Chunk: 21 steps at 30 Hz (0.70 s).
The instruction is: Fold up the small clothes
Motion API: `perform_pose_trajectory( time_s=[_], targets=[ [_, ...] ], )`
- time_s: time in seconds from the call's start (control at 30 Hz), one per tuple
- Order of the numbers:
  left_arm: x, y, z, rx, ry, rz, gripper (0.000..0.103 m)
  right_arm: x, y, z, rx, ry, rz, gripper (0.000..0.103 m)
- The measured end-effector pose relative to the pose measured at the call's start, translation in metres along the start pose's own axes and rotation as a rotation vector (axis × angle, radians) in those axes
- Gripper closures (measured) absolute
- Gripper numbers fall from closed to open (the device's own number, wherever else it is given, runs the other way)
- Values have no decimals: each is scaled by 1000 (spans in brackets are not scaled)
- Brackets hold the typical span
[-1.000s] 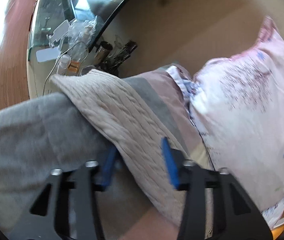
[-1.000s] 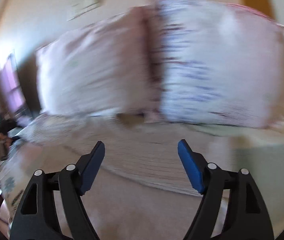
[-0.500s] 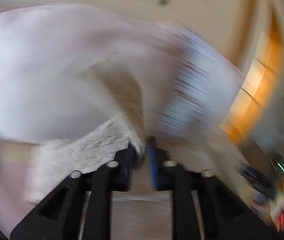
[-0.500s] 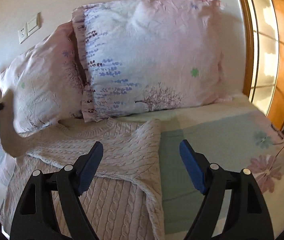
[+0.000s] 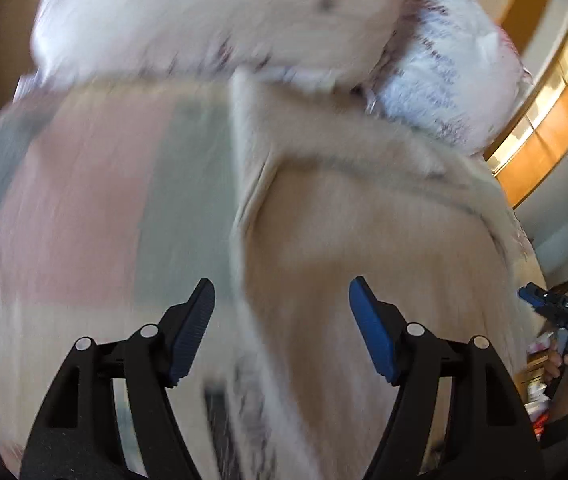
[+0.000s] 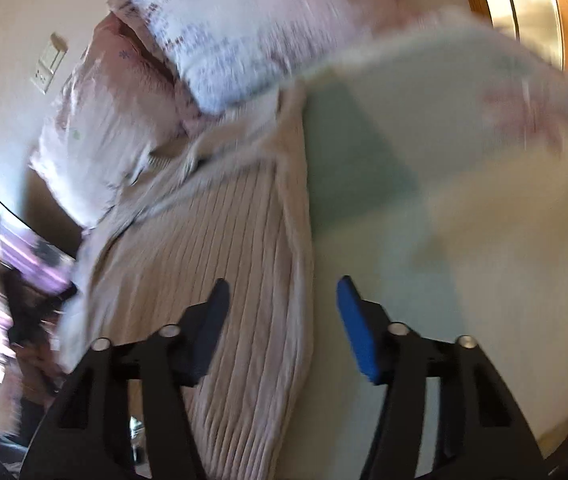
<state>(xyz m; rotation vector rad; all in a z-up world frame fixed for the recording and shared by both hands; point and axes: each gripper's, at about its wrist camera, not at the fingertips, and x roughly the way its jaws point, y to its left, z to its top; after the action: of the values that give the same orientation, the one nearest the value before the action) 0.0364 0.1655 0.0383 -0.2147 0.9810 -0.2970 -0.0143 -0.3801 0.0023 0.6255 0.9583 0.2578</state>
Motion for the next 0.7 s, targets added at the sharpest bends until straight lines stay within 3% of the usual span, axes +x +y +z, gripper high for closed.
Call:
perform_pose_trajectory(
  time_s=[0.13,0.23,0.27,0.37,0.47,0.6,0.7],
  targets=[
    [-11,-2,-47,-45,10,-53,36,-4,-1,-33,55,52,110,66],
    [-23,-15,-73,-52,11,-119,48,2,0,-52,103,127,208,84],
    [-25,-19,-85,-70,34,-170,58,4,2,-61,108,147,236,88],
    [-27,-30,-99,-82,27,-187,62,7,10,-68,98,150,263,91],
    [-16,-32,-97,-119,36,-218,91,9,17,-60,92,125,294,95],
    [-8,-30,-80,-99,42,-275,95,-7,40,-20,33,-12,376,95],
    [-23,-22,-27,-76,-81,-297,96,-16,66,35,-27,-137,437,95]
  ],
)
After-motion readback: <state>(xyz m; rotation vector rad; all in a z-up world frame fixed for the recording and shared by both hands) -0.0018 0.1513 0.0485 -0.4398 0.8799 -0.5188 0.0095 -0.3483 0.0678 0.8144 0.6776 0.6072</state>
